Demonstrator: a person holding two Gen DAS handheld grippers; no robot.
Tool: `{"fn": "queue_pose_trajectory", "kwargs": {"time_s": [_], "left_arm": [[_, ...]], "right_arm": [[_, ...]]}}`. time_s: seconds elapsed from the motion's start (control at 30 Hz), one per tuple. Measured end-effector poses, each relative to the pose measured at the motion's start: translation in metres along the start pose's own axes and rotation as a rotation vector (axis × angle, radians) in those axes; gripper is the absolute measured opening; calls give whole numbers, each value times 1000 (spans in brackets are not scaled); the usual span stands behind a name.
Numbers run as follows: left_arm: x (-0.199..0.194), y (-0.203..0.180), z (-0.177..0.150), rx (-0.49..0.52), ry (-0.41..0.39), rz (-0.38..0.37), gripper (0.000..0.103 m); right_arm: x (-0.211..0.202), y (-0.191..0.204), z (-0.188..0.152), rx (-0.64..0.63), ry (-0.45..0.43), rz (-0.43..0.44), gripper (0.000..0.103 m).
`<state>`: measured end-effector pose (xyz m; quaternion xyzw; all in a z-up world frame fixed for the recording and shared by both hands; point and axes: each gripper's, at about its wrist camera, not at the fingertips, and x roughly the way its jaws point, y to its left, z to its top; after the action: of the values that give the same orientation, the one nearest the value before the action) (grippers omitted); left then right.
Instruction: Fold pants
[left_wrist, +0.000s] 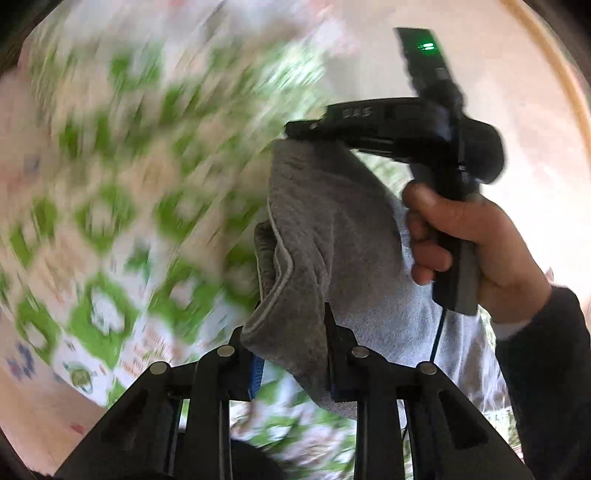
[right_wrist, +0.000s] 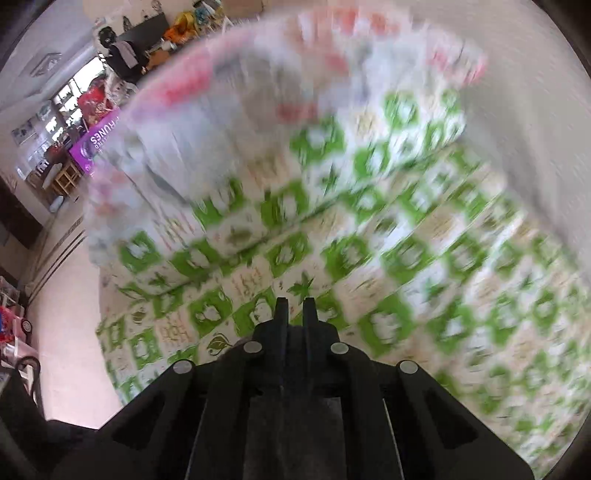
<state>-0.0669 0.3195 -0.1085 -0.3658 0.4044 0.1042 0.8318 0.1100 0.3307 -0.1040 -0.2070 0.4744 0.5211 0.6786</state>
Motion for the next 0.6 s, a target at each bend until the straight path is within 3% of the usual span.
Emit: {"fn": "queue_pose_trajectory", "kwargs": {"time_s": [0.1, 0.2, 0.27, 0.37, 0.43, 0.6], "left_arm": [[10, 16, -5, -33, 45, -18, 30], [-8, 10, -2, -6, 26, 0, 36], [-25, -2, 0, 55, -17, 51, 38], [-51, -23, 2, 123, -77, 64, 45], [-58, -41, 3, 170, -103, 60, 54], [-49, -96, -12, 299, -62, -54, 56]], "right_arm": [[39, -3, -23, 44, 64, -17, 8], [26, -12, -31, 134, 16, 45, 12], [0, -15, -33, 152, -10, 60, 16], [-64, -26, -42, 149, -89, 67, 17], [-94, -42, -54, 177, -101, 60, 17], [-152, -97, -102, 248, -111, -35, 17]]}}
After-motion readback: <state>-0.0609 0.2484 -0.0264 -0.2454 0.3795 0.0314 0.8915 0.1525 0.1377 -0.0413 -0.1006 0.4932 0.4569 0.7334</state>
